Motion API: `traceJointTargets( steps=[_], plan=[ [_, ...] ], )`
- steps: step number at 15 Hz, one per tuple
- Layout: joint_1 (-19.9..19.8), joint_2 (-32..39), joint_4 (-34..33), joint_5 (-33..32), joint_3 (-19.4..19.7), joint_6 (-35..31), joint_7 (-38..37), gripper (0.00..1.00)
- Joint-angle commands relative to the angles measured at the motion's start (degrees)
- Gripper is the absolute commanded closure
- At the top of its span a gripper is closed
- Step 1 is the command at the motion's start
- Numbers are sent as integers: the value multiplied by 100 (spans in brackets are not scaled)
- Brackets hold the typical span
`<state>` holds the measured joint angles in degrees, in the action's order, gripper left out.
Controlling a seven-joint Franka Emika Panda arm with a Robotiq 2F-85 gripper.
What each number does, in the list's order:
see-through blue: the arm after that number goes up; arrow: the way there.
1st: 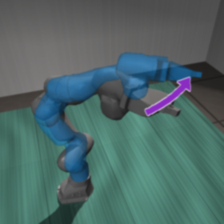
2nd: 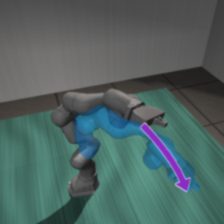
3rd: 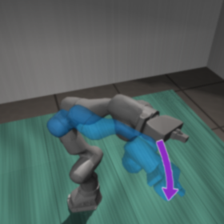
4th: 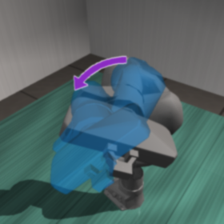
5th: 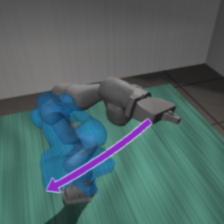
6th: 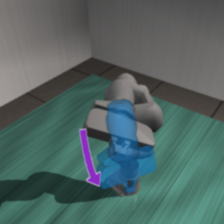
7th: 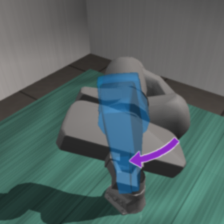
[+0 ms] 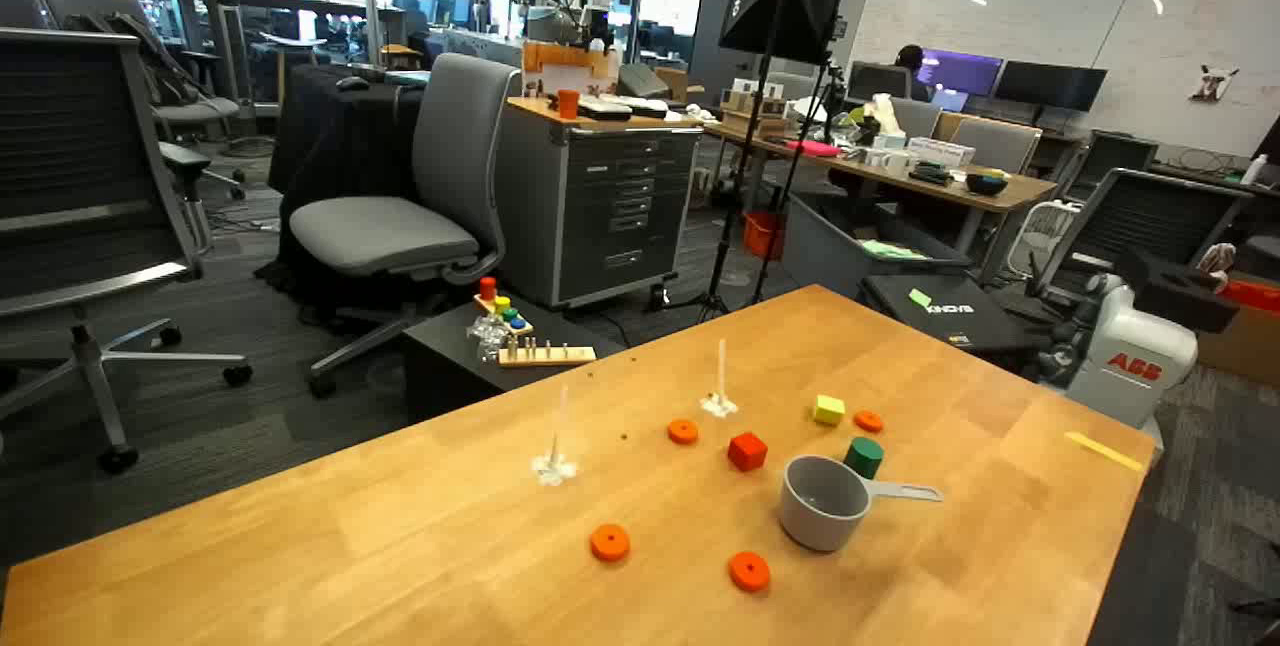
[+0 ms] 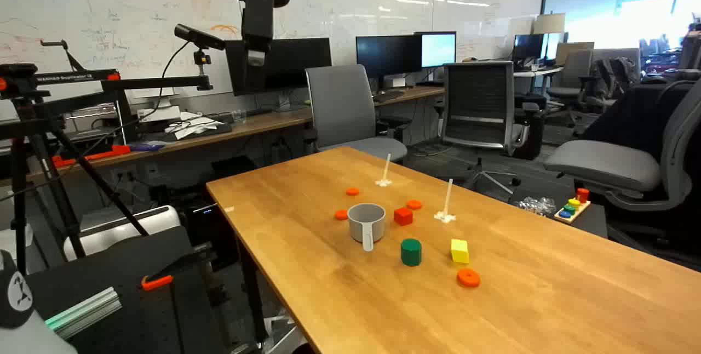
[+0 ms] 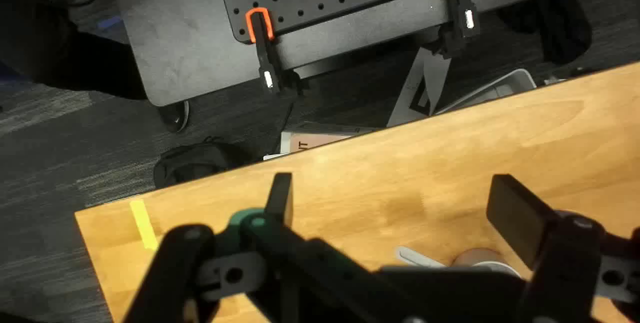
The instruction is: Put the blocks in the gray pot one at a time
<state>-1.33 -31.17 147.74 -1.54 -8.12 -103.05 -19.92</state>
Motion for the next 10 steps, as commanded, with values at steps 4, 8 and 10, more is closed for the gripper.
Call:
traceJointTargets(
  steps=[4,8,10],
  plan=[
    [40,10,-6,-18,38,5,-15,0],
    [40,10,-6,-18,38,5,-15,0],
    [78,139,-123,-93,175,-350,468,0]
  ],
)
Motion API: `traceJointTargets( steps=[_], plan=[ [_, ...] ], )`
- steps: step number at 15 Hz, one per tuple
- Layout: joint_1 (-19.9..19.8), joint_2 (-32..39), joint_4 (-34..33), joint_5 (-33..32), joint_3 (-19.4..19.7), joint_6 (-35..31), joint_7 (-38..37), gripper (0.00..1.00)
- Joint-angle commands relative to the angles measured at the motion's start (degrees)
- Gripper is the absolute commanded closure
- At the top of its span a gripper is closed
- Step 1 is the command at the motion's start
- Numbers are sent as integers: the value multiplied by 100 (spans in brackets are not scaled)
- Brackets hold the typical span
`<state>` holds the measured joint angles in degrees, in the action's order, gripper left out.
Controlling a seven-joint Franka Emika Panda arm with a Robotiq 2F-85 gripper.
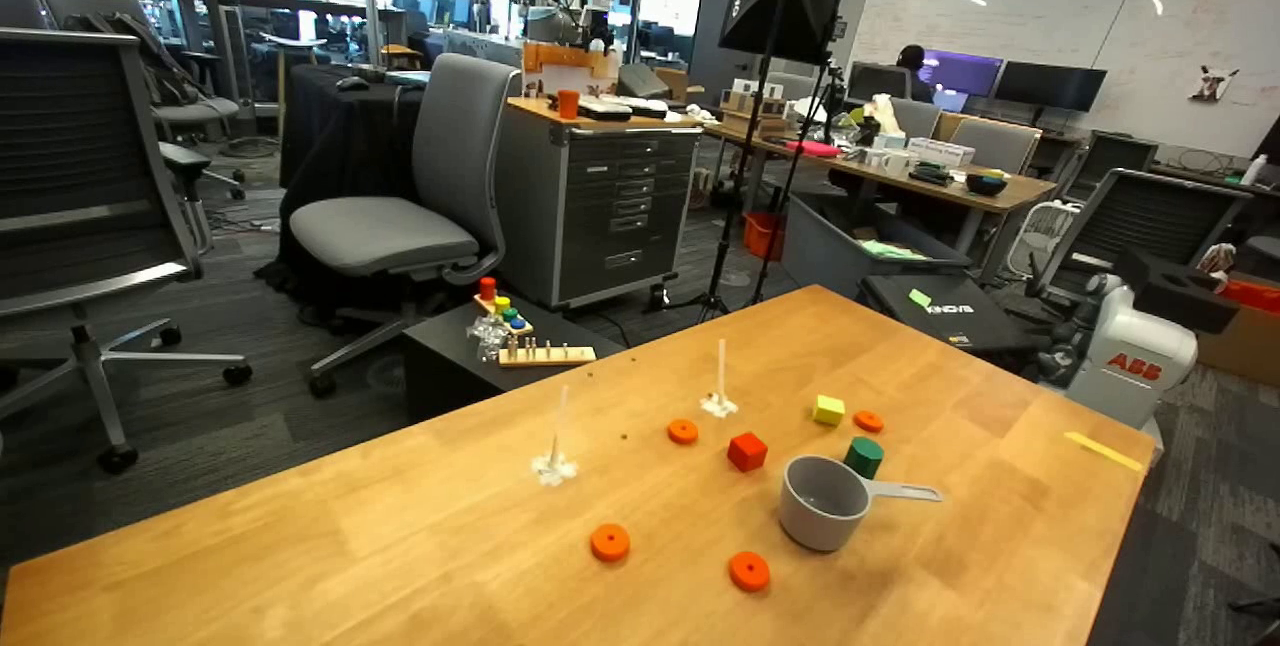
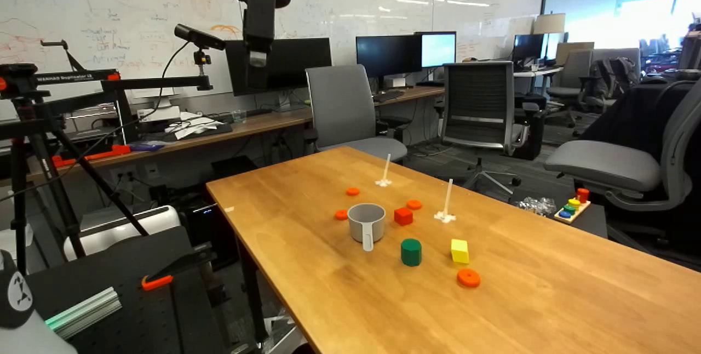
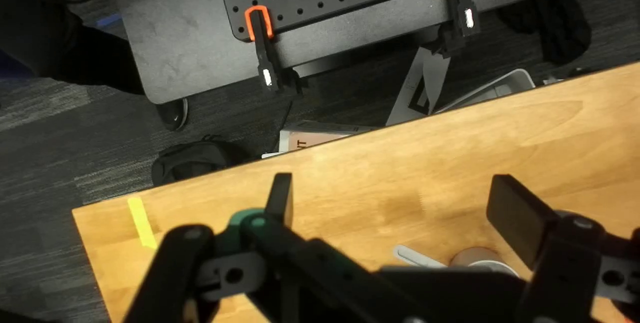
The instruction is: Put the blocks in the gray pot one at a time
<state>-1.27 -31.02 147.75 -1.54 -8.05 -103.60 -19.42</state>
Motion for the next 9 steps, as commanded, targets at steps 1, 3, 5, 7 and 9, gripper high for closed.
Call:
traceJointTargets(
  steps=[1,3,5,7,9],
  plan=[
    [23,299,-262,-165,232,-452,564,0],
    [-92,878,-693,-487,398,-706,1013,0],
    [-158,1598,-1252,-893,536,-901,1381,0],
    [-71,2213,-1809,-949,721,-712,2085,0],
    [-33,2908,-2410,-974,803,-634,2649,0]
  ],
)
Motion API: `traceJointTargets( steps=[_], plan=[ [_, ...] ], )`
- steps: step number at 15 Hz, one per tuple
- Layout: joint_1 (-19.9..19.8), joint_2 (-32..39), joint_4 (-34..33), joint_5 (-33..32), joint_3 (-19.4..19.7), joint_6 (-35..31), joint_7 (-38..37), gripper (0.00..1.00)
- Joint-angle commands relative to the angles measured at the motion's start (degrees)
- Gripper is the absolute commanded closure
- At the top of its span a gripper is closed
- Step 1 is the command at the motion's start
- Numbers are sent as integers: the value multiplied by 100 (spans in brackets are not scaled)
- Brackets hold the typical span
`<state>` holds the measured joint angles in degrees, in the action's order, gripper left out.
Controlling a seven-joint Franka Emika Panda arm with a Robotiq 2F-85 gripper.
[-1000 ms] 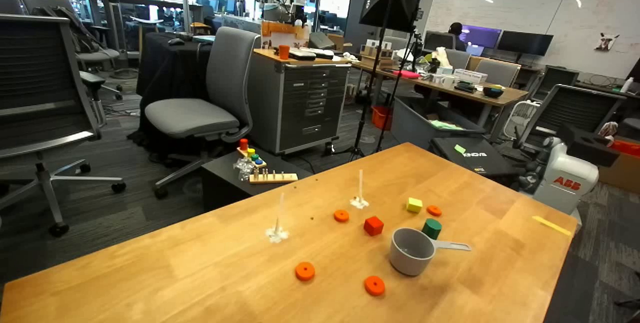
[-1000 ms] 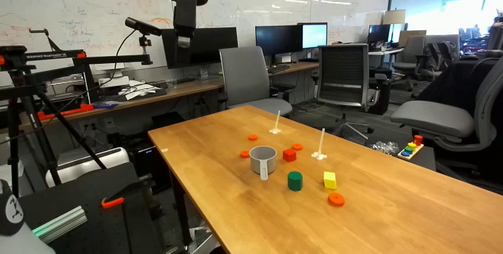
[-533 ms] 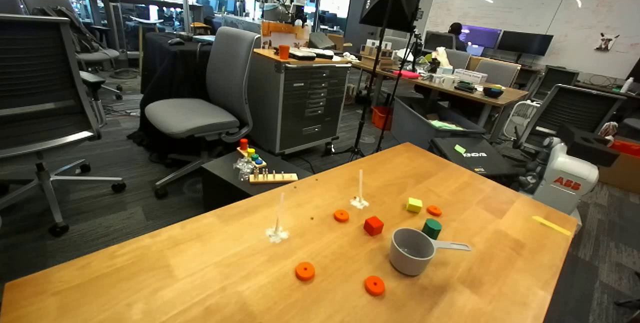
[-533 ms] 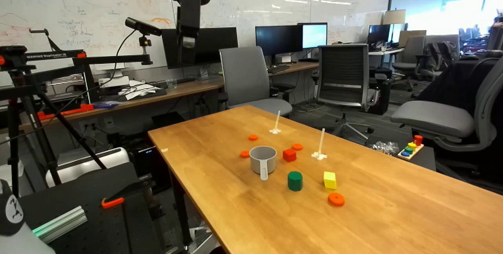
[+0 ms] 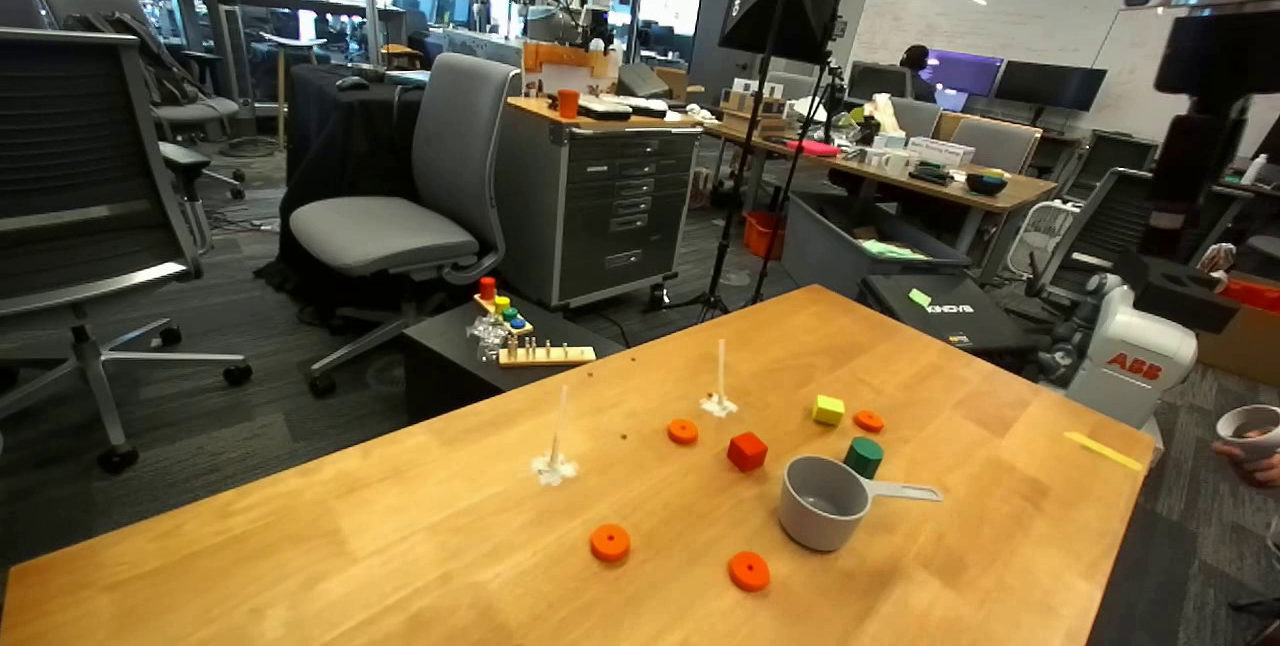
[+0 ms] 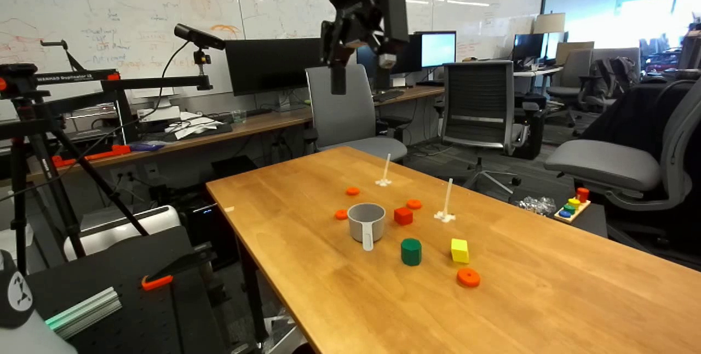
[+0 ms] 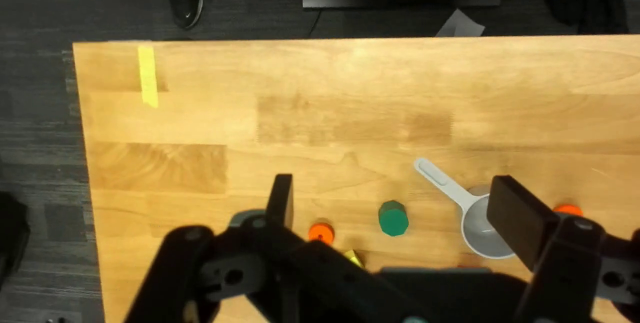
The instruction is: Put the blocks in the gray pot one at a time
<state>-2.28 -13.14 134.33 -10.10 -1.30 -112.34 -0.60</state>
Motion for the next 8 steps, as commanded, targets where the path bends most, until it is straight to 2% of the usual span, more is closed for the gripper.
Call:
traceJointTargets(
  steps=[1,2,5,8],
  plan=[
    [62,1472,-1337,-278,99,390,835,0],
    [56,688,-549,-78,116,58,493,0],
    [61,1428,-1084,-182,118,114,685,0],
    [64,1529,-1206,-197,117,183,718,0]
  ],
)
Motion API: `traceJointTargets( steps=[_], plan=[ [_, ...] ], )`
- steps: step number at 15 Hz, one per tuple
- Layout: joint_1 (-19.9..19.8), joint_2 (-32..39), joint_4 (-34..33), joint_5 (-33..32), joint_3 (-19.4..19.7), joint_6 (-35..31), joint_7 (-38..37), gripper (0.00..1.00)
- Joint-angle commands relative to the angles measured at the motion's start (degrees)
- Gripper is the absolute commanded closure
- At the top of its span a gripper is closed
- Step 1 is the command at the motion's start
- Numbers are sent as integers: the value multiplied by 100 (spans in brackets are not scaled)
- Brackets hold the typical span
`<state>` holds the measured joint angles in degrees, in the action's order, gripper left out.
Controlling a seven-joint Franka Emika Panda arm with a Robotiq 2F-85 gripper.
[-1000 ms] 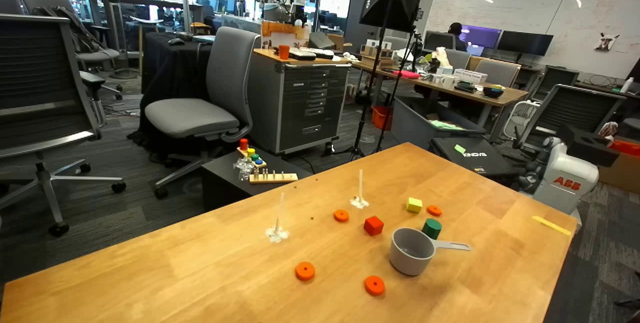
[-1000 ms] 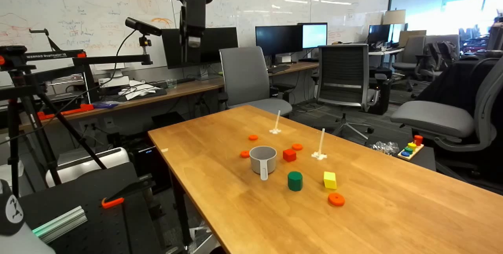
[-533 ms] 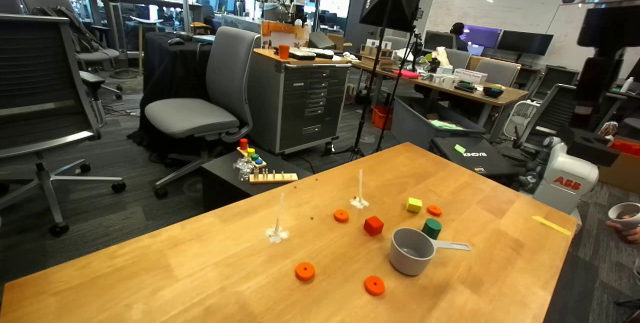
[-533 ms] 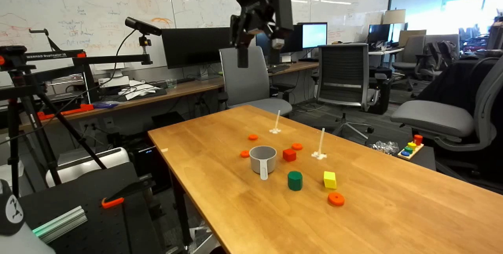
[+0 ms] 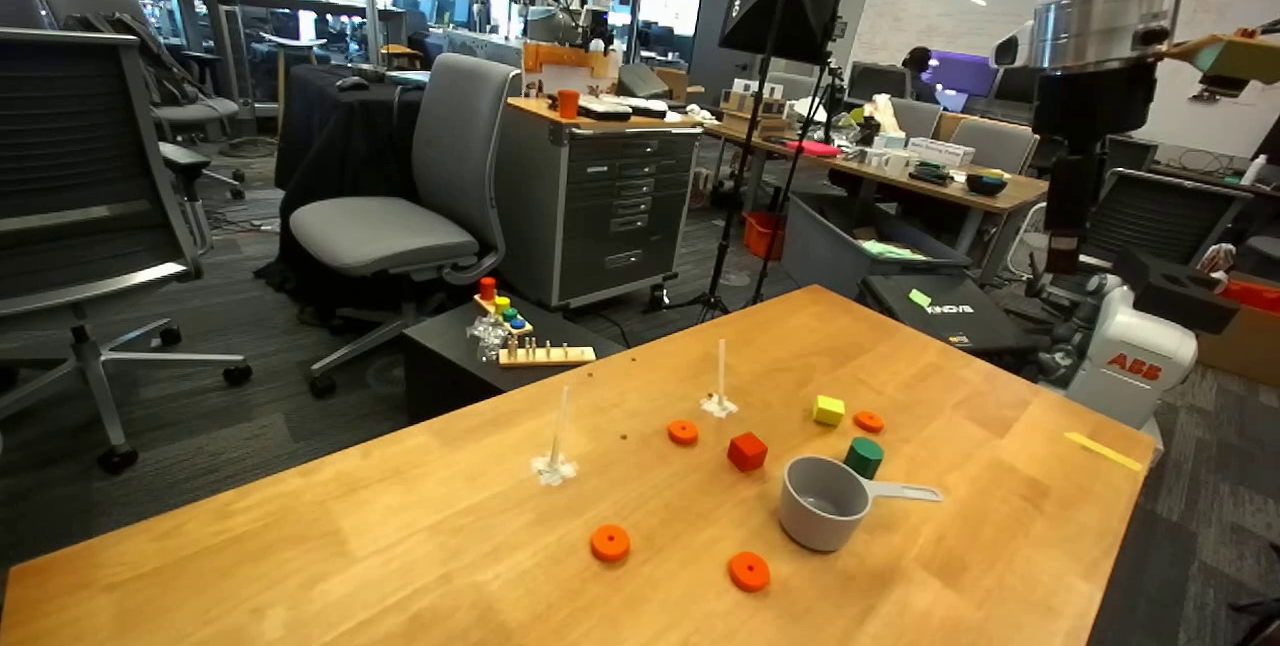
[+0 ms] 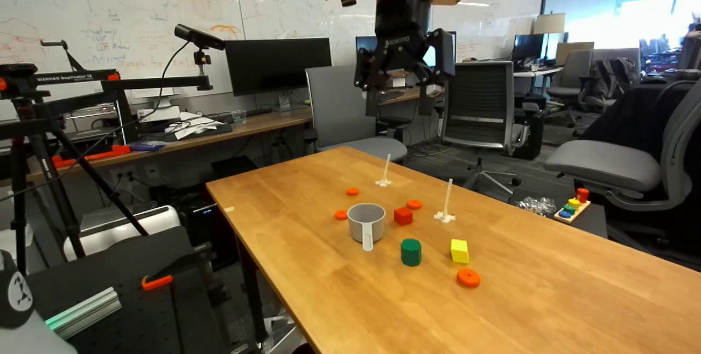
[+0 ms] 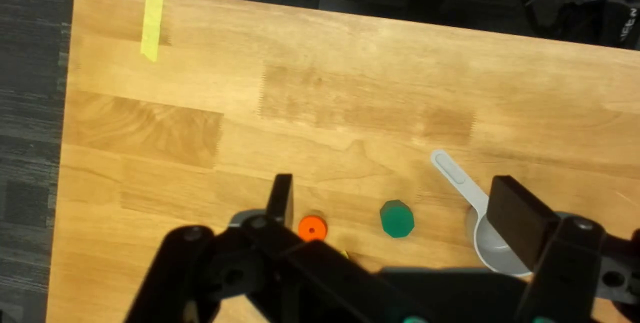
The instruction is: Put the blocks in the gray pot one at a time
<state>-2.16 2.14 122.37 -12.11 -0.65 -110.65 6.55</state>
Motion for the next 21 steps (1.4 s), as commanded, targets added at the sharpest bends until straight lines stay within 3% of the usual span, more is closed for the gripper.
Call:
traceJointTargets(
  steps=[1,7,21],
  plan=[
    [54,-6,-23,4,51,29,6,0],
    [149,958,-704,-70,-68,-47,1103,0],
    [671,3423,-2617,-813,-218,119,1402,0]
  ],
)
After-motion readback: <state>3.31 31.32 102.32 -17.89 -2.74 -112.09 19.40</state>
